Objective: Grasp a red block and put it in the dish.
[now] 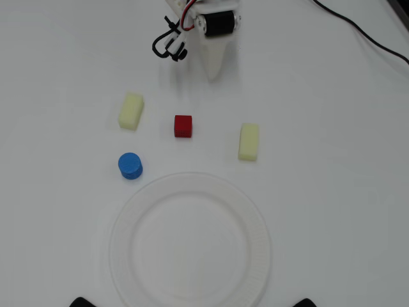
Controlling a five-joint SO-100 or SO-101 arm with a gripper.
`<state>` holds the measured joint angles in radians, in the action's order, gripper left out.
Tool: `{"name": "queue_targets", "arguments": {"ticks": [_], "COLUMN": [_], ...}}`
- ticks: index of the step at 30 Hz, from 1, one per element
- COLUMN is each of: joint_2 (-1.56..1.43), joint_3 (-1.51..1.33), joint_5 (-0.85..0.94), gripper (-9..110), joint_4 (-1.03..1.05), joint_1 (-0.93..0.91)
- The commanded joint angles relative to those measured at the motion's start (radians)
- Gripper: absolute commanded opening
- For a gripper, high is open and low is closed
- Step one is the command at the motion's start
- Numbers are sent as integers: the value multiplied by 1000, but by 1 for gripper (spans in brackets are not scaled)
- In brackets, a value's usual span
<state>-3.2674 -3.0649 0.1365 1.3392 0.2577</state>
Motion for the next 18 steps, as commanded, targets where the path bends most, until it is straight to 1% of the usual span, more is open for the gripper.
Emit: {"name": "queue_targets", "arguments": {"ticks": [1, 18], "joint_2": [-190, -190], "joint_3": [-94, -94], "joint_5": [0, -8], "gripper": [0, 0], "joint_4": [78, 78], "joint_1": [12, 12]}}
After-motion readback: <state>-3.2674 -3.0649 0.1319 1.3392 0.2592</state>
